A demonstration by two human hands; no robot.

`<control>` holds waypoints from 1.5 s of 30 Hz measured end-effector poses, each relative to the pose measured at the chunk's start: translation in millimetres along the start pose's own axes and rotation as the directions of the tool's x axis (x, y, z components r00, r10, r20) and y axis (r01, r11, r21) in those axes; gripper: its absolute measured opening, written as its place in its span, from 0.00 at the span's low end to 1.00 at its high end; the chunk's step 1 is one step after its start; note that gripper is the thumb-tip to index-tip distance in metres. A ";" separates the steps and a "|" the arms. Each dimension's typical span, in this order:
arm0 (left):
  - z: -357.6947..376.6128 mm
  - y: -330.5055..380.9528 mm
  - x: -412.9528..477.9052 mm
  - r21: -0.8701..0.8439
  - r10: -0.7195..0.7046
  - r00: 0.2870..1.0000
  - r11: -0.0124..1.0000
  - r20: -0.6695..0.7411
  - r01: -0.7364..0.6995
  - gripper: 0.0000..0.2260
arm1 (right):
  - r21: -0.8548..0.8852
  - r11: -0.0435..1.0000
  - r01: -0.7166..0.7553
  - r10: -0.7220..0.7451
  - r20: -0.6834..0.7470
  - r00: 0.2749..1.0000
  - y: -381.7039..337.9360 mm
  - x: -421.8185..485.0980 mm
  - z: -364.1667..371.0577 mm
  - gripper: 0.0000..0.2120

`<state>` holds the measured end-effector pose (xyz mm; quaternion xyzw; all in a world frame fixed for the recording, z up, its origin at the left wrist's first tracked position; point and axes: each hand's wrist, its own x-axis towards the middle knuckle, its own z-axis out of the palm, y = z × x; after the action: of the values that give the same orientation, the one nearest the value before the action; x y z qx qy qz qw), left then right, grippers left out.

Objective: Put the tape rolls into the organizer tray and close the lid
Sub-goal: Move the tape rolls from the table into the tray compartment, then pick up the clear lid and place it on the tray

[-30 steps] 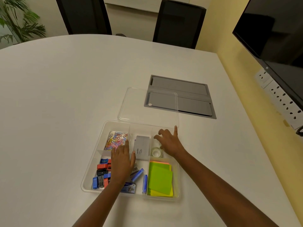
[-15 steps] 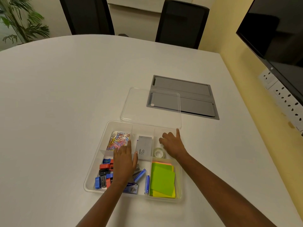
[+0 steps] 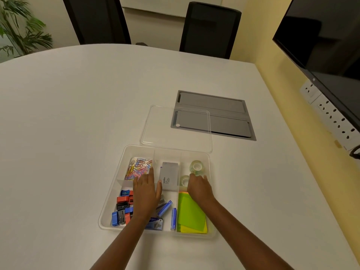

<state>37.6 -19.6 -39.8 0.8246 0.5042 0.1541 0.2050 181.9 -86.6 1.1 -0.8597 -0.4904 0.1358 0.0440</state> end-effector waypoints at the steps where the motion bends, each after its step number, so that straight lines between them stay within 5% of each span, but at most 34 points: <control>1: 0.0 0.3 -0.2 -0.001 0.000 1.000 1.000 0.000 0.000 0.31 | 0.087 0.994 -0.073 0.068 0.066 0.996 -3.6 1.5 -1.1 0.12; 4: -1.1 0.8 -0.5 0.000 -0.001 1.000 1.000 -0.002 0.001 0.32 | 0.247 0.946 -0.208 0.175 0.149 0.973 -5.9 5.4 -1.3 0.13; 8: -1.2 0.6 -0.8 -0.002 0.000 1.000 1.000 0.009 0.000 0.32 | 0.280 0.938 -0.204 0.164 0.161 0.973 5.3 3.8 -1.8 0.16; 11: 0.2 -1.2 -0.2 -0.017 -0.005 1.000 1.000 0.020 0.006 0.32 | 0.334 0.940 -0.074 0.087 -0.023 0.996 13.4 -5.5 -2.6 0.18; 15: 0.0 -3.8 0.4 -0.030 0.018 0.999 0.999 0.047 -0.017 0.34 | 0.356 0.933 0.055 0.070 -0.330 0.942 30.6 -22.7 0.5 0.18; 19: -11.0 -15.2 1.6 -0.067 0.022 0.997 0.998 0.071 -0.017 0.47 | 0.508 0.851 -0.136 0.239 -0.143 0.961 44.0 -32.3 5.7 0.23; 24: -41.5 -38.5 4.2 0.001 -0.100 0.994 0.995 -0.035 0.100 0.24 | 0.699 0.643 -0.312 0.332 0.113 0.937 42.1 -32.2 13.9 0.21; 30: -61.9 -53.9 4.7 -0.202 -0.314 0.949 0.929 0.011 0.310 0.21 | 0.738 0.593 -0.323 0.418 0.061 0.906 32.3 -28.7 12.5 0.17; 45: -71.1 -52.1 43.2 -0.371 -0.279 0.955 0.880 0.105 0.298 0.18 | 0.731 0.599 -0.325 0.464 0.013 0.886 24.7 5.8 10.6 0.16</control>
<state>-16.0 53.2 -1.8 0.6879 0.5764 0.1973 0.3946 202.3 -95.0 -15.4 -0.8688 -0.1889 0.2444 0.3871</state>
